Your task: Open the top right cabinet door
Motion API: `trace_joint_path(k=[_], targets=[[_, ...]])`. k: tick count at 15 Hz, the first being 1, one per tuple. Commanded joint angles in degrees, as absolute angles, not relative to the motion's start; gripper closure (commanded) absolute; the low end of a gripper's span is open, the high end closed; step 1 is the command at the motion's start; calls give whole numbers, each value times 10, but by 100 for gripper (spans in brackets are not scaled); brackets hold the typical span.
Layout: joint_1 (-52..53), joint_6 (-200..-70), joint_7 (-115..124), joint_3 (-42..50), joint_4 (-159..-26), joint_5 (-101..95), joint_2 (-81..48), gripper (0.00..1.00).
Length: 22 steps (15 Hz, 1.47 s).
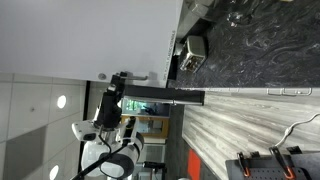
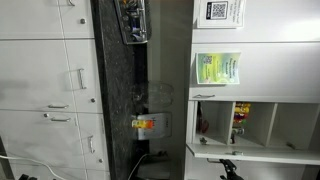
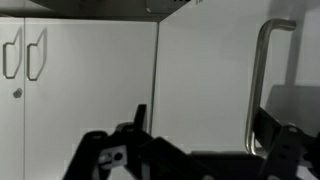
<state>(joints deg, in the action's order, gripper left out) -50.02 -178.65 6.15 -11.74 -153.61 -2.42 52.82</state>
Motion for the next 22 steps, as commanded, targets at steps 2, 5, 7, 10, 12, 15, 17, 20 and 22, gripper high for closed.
trace_joint_path(k=[2,5,7,10,12,15,17,20,22], targets=[[-488,-1674,-11,-20,-1455,-70,507,0],[-428,-1629,-43,33,-1429,-83,504,0],[-379,-1593,-64,73,-1411,-85,503,0],[-315,-1535,-74,125,-1383,-81,505,0],[-281,-1499,-83,151,-1366,-80,509,0],[-243,-1460,-106,176,-1346,-77,512,0],[-231,-1445,-114,185,-1337,-77,511,0],[-219,-1436,-115,192,-1331,-72,514,0],[-209,-1431,-116,200,-1331,-65,516,0]])
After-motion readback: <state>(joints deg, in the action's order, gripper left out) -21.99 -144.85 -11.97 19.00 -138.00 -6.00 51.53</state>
